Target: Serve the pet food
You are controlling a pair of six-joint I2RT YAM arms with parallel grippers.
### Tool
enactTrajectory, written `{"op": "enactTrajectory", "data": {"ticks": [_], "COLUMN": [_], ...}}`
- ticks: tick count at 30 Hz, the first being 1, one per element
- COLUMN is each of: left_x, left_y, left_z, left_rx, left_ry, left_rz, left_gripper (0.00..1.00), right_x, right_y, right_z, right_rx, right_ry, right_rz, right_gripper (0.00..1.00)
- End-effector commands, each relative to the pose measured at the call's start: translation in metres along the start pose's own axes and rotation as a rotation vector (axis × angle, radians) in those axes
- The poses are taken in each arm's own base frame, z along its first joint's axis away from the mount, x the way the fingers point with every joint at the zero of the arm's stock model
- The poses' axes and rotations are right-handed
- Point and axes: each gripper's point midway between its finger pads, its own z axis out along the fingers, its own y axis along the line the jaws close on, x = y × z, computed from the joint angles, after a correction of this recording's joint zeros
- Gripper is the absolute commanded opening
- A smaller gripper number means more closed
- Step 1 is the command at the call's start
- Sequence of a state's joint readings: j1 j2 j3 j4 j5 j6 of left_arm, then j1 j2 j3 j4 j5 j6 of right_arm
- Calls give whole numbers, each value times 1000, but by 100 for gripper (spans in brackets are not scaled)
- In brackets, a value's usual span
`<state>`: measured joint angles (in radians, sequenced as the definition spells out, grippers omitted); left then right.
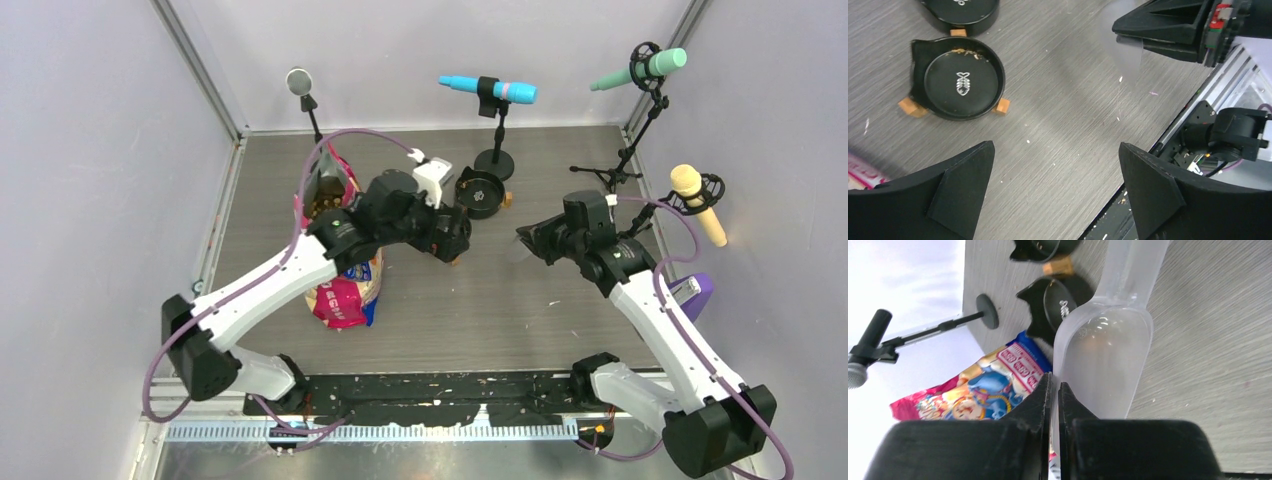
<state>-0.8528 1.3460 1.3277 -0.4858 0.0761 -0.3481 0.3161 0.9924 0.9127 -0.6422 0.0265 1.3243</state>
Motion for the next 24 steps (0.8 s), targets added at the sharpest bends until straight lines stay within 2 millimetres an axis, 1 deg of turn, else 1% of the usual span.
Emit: {"op": "enactTrajectory", "data": {"ticks": [1, 3, 5, 8, 11, 13, 15, 16, 19, 20, 21, 22, 24], "left_x": [-51, -52, -47, -34, -25, -25, -25, -24, -19, -18, -18, -20, -25], "left_y": [-35, -49, -54, -55, -51, -44, -43, -42, -26, -21, -19, -20, -27], "left_z": [12, 21, 28, 36, 45, 49, 50, 51, 53, 53, 53, 53, 54], "left_rx": [74, 122, 127, 116, 98, 50, 32, 22, -76, -102, -118, -118, -95], "left_ry": [-167, -161, -151, -160, -160, -166, -172, -167, -151, -150, -150, -152, -149], "left_rz": [66, 83, 96, 100, 62, 42, 40, 43, 30, 23, 14, 3, -8], "left_gripper": [100, 100, 98, 96, 91, 85, 79, 75, 59, 51, 40, 31, 21], "right_x": [21, 25, 29, 34, 39, 43, 45, 45, 45, 45, 45, 46, 47], "right_y": [40, 49, 56, 67, 81, 88, 92, 94, 100, 101, 102, 103, 103], "right_z": [-22, -27, -30, -31, -33, -34, -33, -33, -33, -33, -32, -33, -33], "right_rx": [-123, -144, -160, -181, -207, -213, -217, -215, -228, -230, -230, -233, -227], "right_ry": [109, 121, 135, 160, 181, 190, 192, 194, 195, 195, 196, 198, 196], "right_rz": [89, 98, 112, 135, 140, 139, 142, 147, 159, 159, 159, 156, 149], "right_gripper": [5, 5, 5, 5, 5, 5, 5, 5, 5, 5, 5, 5, 5]}}
